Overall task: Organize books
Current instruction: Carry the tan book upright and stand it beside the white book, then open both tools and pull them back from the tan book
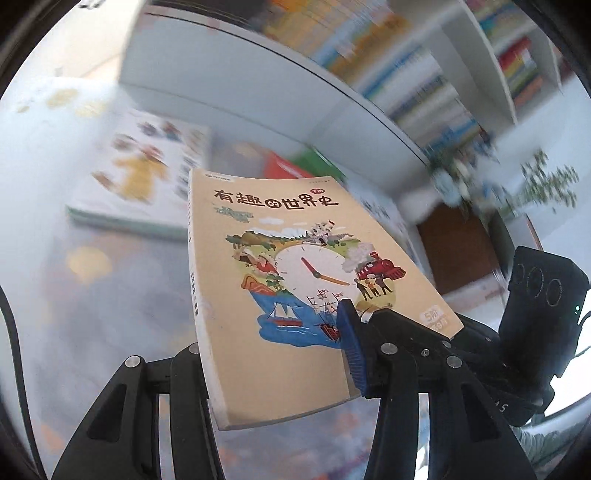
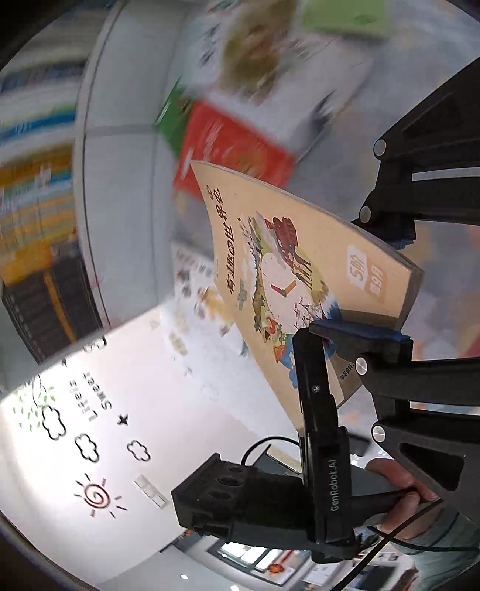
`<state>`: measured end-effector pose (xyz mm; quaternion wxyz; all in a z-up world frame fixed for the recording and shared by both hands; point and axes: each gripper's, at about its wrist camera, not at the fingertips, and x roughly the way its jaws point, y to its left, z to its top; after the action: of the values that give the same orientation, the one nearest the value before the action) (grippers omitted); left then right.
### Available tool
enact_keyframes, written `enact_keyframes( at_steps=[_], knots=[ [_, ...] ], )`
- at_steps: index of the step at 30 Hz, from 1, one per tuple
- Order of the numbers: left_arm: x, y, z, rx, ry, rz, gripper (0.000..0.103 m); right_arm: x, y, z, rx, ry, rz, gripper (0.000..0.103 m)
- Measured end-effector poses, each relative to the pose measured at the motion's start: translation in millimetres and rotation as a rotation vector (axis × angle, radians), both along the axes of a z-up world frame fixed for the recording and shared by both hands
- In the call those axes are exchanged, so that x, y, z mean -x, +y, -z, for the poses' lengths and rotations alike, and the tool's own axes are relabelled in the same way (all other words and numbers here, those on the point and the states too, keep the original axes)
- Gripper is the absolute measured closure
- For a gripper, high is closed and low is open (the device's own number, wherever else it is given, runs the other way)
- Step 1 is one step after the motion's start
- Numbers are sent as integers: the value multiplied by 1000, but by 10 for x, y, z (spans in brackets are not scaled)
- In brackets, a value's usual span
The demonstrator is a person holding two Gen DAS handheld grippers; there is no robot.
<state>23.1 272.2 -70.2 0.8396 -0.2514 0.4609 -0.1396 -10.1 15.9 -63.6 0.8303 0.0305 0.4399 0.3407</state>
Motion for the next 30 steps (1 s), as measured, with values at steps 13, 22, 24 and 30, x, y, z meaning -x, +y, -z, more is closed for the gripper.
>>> enact_keyframes(
  at_steps=[13, 22, 24, 30],
  knots=[
    [-1073, 1044, 359, -46, 12, -63, 59, -1446, 1262, 507, -91, 171, 29, 72],
    [-1428, 1301, 765, 3, 97, -82, 56, -1858, 1538, 779, -76, 205, 74, 71],
    [-1435, 1319, 883, -3, 130, -88, 54, -1891, 1605, 884, -53, 214, 67, 71],
    [-1358, 1349, 897, -14, 139, -103, 36, -1878, 1635, 1117, -47, 272, 76, 63]
  ],
)
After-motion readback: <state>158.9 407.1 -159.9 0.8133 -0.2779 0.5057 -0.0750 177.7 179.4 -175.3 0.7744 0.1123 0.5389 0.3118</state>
